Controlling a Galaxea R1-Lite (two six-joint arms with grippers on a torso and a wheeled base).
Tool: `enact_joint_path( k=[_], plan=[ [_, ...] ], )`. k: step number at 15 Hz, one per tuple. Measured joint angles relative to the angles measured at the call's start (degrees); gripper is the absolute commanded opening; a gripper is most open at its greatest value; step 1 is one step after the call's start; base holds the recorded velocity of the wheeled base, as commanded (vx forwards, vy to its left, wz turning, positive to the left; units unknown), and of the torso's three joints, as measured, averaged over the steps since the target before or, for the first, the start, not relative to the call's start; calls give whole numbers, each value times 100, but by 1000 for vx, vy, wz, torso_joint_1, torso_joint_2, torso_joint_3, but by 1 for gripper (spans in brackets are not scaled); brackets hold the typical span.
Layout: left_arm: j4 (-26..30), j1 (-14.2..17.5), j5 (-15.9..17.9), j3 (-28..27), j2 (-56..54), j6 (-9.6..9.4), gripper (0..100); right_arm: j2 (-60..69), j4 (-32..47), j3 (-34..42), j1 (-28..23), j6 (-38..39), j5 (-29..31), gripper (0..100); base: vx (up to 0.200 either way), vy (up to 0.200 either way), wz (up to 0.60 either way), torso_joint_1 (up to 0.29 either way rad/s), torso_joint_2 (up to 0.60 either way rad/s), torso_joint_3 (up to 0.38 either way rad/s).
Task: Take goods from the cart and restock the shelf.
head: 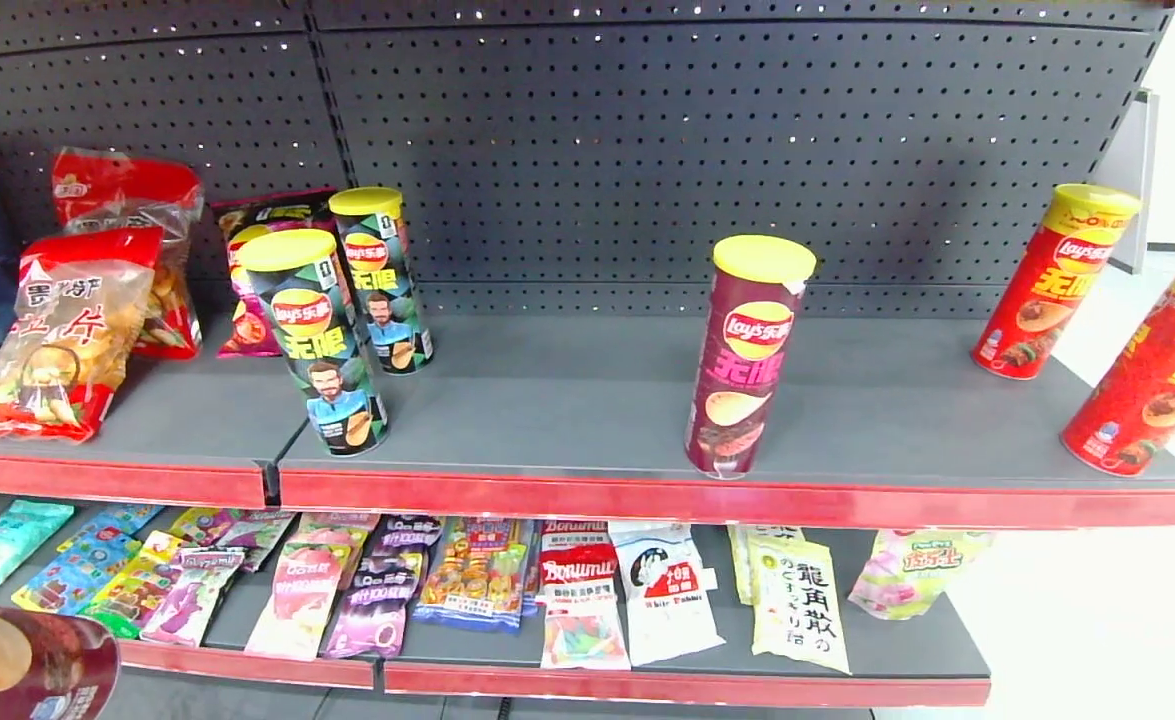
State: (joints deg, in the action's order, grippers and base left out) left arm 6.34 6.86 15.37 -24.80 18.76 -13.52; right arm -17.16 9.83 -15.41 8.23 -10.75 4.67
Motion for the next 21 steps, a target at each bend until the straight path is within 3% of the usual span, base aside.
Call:
enact_joint_path(
  k=[8,16,18,21],
  plan=[
    [-16,-1,1,0,-30,-5,0,2,0,37,1,-5,0,100,0,0,-600,6,5,1],
    [-29,-9,20,-12,-41,-7,0,571,-20,207,-2,28,79,100,0,0,0,0,0,0],
    [-35,-37,90,11,-11,-2,0,914,-395,491,-18,274,433,100,0,0,0,0,0,0],
    [-104,-111,235,21,229,-2,0,1100,-1122,1186,-18,518,312,100,0,0,0,0,0,0]
  ],
)
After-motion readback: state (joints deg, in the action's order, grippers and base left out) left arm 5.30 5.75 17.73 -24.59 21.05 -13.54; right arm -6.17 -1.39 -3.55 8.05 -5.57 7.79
